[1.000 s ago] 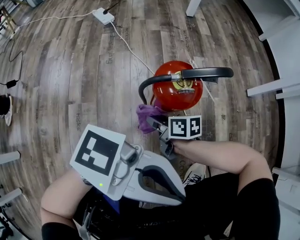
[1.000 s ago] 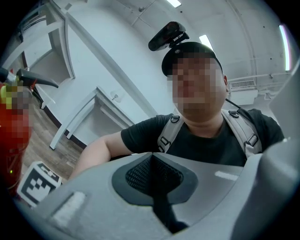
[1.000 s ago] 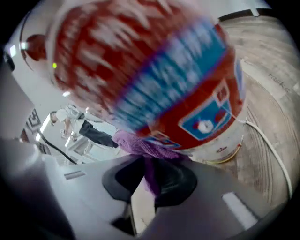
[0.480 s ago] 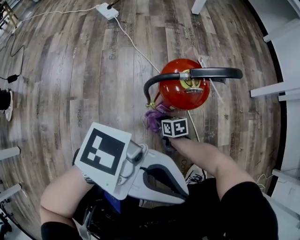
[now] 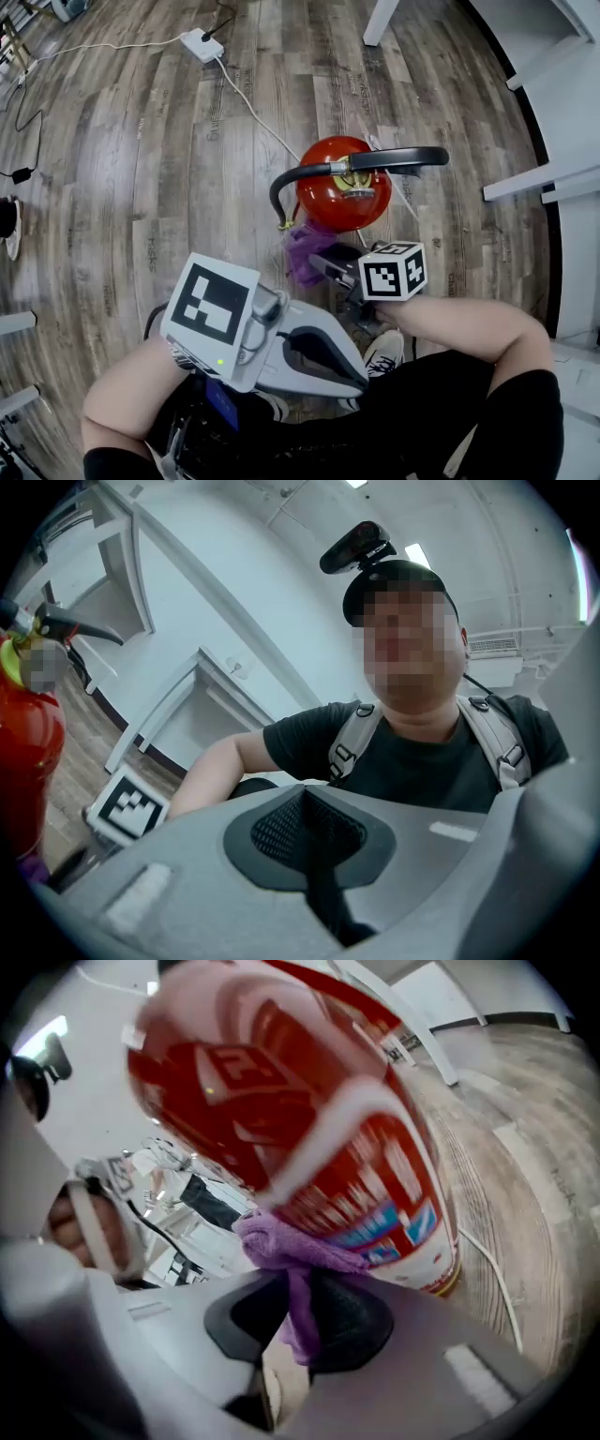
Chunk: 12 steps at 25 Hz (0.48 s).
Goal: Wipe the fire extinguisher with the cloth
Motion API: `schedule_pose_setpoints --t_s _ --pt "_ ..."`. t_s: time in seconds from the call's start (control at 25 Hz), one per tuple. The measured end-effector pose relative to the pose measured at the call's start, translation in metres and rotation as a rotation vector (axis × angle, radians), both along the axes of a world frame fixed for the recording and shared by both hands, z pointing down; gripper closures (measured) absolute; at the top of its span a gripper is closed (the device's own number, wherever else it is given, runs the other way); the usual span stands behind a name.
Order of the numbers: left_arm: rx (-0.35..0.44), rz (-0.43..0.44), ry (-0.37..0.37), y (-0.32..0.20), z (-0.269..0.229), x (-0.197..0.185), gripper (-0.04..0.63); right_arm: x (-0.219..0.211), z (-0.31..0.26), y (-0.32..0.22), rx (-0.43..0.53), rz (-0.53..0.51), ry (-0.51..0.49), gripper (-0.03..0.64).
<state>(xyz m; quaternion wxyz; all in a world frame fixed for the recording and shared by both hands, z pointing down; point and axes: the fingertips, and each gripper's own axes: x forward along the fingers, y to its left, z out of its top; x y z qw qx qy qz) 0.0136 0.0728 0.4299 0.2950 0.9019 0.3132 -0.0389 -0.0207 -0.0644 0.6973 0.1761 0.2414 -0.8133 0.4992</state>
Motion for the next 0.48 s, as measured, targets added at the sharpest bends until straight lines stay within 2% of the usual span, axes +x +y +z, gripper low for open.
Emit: schedule_pose_setpoints --t_s 0.12,0.32,0.4,0.48 --pt "0.008 0.017 0.008 0.002 -0.002 0.003 0.598 0.016 -0.084 0.0 0.088 0.006 -0.079 0.554" --pt "0.004 0.053 0.073 0.006 -0.015 0.003 0.598 0.039 -0.218 -0.007 0.351 -0.038 -0.141 0.554" --pt "0.003 0.055 0.085 0.006 -0.018 0.003 0.598 0.035 -0.274 -0.011 0.505 -0.11 -0.125 0.553" --pt "0.007 0.049 0.083 0.005 -0.017 0.003 0.598 0.023 -0.32 -0.017 0.761 -0.253 -0.016 0.552"
